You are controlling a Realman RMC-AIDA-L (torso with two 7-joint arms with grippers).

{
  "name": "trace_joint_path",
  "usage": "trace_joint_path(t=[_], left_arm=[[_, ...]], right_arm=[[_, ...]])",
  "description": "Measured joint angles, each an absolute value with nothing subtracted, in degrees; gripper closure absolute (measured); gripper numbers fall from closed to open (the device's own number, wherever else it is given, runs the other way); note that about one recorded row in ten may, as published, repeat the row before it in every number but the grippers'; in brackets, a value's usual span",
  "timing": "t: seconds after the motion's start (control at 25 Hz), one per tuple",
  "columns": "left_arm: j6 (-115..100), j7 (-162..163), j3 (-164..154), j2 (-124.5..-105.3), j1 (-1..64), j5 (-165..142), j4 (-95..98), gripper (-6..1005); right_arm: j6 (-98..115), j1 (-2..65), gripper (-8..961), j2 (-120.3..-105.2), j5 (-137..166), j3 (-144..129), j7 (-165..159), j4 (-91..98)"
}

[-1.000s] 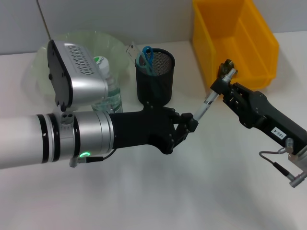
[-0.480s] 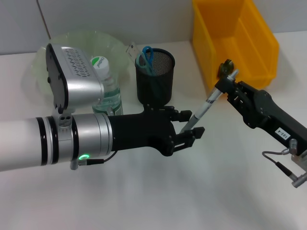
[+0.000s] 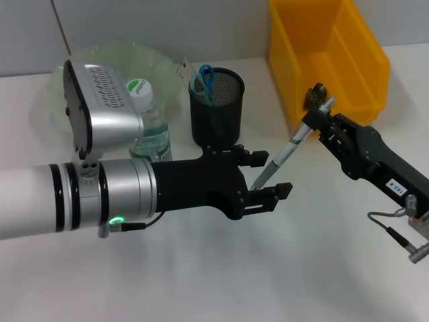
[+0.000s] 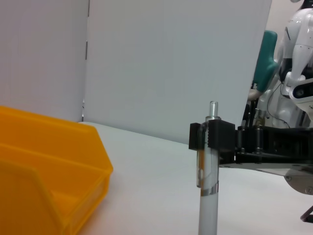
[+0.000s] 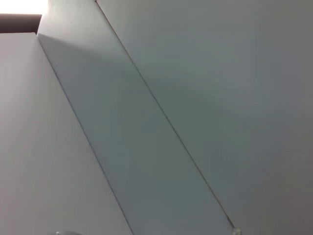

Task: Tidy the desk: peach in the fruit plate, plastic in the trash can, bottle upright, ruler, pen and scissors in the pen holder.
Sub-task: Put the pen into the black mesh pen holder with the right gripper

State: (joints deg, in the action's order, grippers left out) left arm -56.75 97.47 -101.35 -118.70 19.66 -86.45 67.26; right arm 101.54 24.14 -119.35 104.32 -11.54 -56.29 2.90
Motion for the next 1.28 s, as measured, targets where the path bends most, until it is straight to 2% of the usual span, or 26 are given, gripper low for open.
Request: trace_joint_path(t=[0.24, 0.48, 0.56, 0.72, 0.76, 1.08, 1.28], left_arm=[[-59.00, 94.86, -99.90, -118.62, 18.61, -85.23, 67.43, 366], [-66.04, 75.93, -97.66, -118.65, 16.08, -72.71, 61.70, 338], [-71.93, 63.55, -96.49, -118.65, 16.74, -65.31, 52.47, 125], [-77.32, 56.96, -95.00, -118.61, 19.33, -60.45, 42.11, 126], [-79.32, 54.91, -94.21, -118.61, 20.53, -59.05, 37.42, 126], [-80.91, 52.85, -93.40, -118.80, 21.72, -57.22, 31.55, 125], [-80.50, 53.17, -93.33, -118.82, 21.87, -57.15, 31.43, 125]], right_arm=[[101.38, 23.09, 817, -119.29, 104.16, -8.50, -56.13, 5.31], [101.41, 23.81, 816, -119.10, 104.14, -5.11, -51.72, 7.64], [101.89, 25.87, 816, -119.07, 104.13, -3.38, -47.01, 8.89], [101.88, 28.94, 816, -119.13, 104.07, -2.45, -40.77, 9.17], [100.73, 31.46, 816, -119.27, 104.04, -2.10, -36.07, 8.71], [86.11, 41.28, 817, -119.37, 103.86, -1.69, -22.73, 3.62], [80.50, 44.61, 817, -119.41, 103.86, -1.95, -18.94, 1.28]])
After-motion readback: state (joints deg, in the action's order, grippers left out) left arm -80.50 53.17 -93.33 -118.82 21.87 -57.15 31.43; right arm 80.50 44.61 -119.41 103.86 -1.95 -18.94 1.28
